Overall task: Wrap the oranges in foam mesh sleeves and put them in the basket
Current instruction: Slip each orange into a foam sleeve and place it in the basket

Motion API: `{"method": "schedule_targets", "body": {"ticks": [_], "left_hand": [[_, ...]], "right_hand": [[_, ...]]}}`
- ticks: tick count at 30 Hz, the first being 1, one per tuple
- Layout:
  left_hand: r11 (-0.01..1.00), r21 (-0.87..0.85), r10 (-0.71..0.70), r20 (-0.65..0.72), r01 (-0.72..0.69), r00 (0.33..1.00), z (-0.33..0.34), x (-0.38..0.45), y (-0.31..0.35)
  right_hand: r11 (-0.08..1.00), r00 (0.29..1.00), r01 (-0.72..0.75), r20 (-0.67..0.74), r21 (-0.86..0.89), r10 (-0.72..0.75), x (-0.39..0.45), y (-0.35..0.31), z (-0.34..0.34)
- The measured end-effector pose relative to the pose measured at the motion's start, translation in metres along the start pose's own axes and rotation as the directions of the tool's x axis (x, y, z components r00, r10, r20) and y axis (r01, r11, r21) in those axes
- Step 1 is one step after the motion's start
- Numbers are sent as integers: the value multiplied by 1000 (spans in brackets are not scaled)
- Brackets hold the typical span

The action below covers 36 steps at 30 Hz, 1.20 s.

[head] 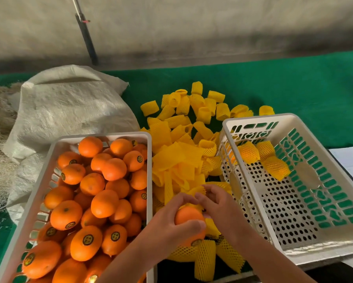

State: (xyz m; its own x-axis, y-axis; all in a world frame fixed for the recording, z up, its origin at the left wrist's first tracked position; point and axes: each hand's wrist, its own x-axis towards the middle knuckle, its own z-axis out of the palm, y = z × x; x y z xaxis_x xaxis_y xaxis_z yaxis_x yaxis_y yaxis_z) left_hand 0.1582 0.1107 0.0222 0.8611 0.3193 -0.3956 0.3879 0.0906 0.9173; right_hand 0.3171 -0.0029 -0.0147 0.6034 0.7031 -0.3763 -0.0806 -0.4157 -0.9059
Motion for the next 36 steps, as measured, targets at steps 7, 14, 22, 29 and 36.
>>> {"method": "schedule_targets", "body": {"ticks": [7,14,22,29,36], "left_hand": [[999,9,-40,6,40,999,7,-1,-5],[962,222,-137,-115,159,984,10,2,-12],[920,-336,-275,-187,201,943,10,2,0],[885,-415,-288,-132,211,948,11,-5,8],[982,-45,-183,-30,181,983,35,-13,19]], "right_hand": [[993,996,71,41,94,-75,-8,9,0],[926,958,266,-33,-267,-284,-5,14,-6],[431,899,395,246,-811,-362,-11,19,-11],[412,914,374,255,-831,-317,-14,16,-6],[496,893,441,314,-748,-322,-17,3,-8]]}}
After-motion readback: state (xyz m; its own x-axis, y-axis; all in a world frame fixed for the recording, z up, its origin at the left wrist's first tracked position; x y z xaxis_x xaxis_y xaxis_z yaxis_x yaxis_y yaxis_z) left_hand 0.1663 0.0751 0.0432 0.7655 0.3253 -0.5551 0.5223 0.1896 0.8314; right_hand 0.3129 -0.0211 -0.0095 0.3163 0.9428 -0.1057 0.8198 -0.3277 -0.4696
